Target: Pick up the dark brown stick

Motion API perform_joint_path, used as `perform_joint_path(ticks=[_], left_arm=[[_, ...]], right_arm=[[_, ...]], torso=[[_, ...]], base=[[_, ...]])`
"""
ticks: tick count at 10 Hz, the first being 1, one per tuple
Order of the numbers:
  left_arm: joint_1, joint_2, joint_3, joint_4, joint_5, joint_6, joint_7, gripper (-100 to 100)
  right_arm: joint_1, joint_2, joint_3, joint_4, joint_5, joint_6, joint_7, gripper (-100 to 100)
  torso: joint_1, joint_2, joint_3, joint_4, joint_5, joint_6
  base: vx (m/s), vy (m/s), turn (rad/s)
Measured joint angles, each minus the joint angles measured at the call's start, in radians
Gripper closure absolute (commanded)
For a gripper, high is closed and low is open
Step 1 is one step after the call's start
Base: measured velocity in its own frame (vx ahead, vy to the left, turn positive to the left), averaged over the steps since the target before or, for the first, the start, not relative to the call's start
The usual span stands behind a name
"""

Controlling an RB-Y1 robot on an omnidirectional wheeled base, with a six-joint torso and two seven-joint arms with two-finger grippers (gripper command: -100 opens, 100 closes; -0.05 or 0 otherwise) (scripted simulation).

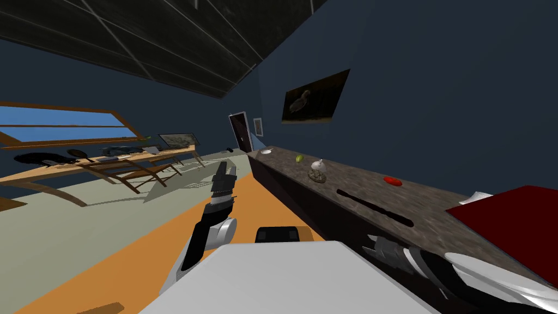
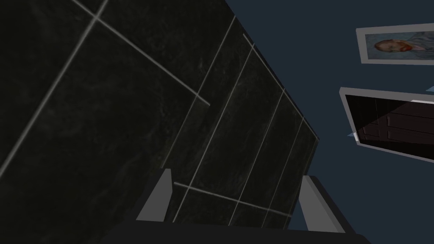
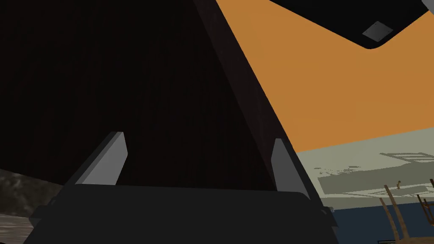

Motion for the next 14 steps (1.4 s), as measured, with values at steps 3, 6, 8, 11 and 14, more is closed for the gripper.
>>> perform_joint_path(ticks=[3, 6, 8, 11, 14], left_arm=[[0.0, 0.0, 0.0, 0.0, 0.0, 0.0, 0.0, 0], [0.0, 0.0, 0.0, 0.0, 0.0, 0.0, 0.0, 0], [0.0, 0.0, 0.0, 0.0, 0.0, 0.0, 0.0, 0], [0.0, 0.0, 0.0, 0.0, 0.0, 0.0, 0.0, 0], [0.0, 0.0, 0.0, 0.0, 0.0, 0.0, 0.0, 0]], right_arm=[[0.006, -0.084, 0.016, 0.063, 0.033, -0.011, 0.016, -100], [0.011, -0.15, 0.027, 0.113, 0.059, -0.024, 0.027, -100], [0.027, -0.196, 0.026, 0.136, 0.07, -0.03, 0.039, -100], [0.086, -0.296, 0.017, 0.154, 0.078, -0.022, 0.064, -100], [0.073, -0.323, 0.039, 0.201, 0.13, -0.057, 0.073, -100]], torso=[[0.0, 0.0, 0.0, 0.0, 0.0, -0.001], [-0.001, 0.0, 0.0, 0.0, -0.001, 0.0], [-0.001, -0.001, 0.0, 0.0, -0.001, 0.0], [-0.004, -0.004, -0.002, -0.001, -0.001, -0.001], [-0.008, -0.006, -0.003, -0.001, -0.003, -0.001]], base=[[0.036, 0.006, 0.066], [0.044, -0.006, 0.081], [0.05, -0.009, 0.068], [0.079, -0.044, 0.122], [0.113, -0.12, 0.177]])
